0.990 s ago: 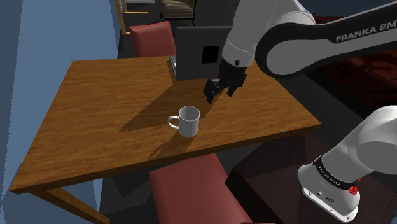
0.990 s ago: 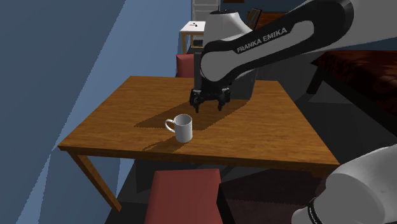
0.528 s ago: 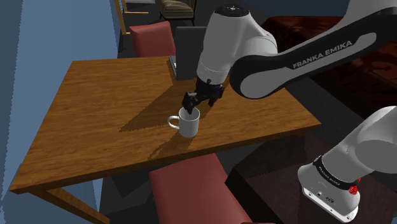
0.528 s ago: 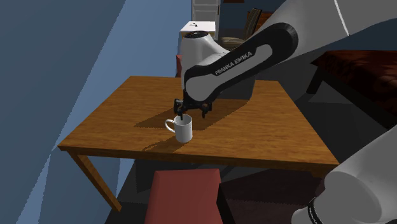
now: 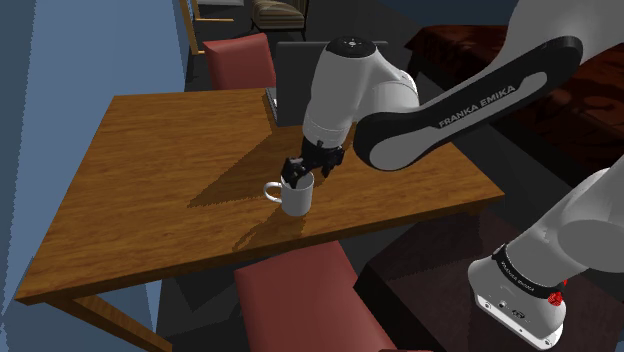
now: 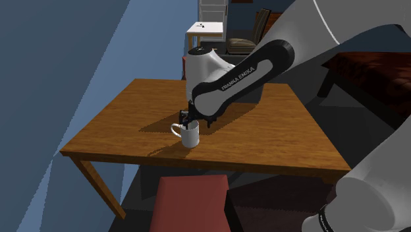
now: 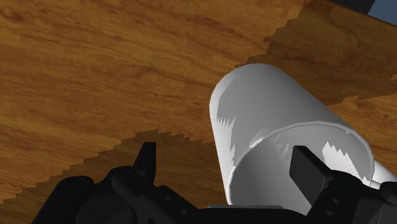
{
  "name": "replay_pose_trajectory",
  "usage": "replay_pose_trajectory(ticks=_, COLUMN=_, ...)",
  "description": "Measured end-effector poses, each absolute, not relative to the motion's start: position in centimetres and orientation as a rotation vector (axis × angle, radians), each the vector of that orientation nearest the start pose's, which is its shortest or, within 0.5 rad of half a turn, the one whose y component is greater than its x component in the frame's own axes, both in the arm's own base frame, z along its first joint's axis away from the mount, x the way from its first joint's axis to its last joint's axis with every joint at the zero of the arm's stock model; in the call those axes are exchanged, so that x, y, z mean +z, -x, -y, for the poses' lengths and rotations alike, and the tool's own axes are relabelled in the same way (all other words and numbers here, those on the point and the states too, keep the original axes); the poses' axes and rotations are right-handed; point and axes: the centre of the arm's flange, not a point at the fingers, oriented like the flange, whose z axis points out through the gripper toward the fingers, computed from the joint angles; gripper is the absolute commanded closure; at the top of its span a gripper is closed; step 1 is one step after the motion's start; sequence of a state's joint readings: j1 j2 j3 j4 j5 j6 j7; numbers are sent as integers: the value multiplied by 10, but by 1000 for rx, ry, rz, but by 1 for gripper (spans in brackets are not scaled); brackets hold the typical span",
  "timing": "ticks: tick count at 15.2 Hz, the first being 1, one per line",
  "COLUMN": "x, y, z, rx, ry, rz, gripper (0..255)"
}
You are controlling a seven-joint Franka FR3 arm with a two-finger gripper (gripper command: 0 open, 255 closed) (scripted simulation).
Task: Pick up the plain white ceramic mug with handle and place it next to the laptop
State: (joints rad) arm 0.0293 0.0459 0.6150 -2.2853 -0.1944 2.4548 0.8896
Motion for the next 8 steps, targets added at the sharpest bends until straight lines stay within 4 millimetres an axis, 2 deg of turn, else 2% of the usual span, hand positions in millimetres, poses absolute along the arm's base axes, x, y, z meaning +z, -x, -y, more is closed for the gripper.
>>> replay_pose_trajectory(ticks=5, x=347, y=-426, z=-319, rx=-266, ry=3110, rz=-164, gripper=0)
replay_pose_trajectory(ticks=6, x=347, y=-426, z=-319, rx=-266, ry=3110, rz=-164, gripper=255)
replay_pose_trajectory(ticks=8, x=347, y=-426, z=-319, rx=-266, ry=3110, rz=-164, gripper=255)
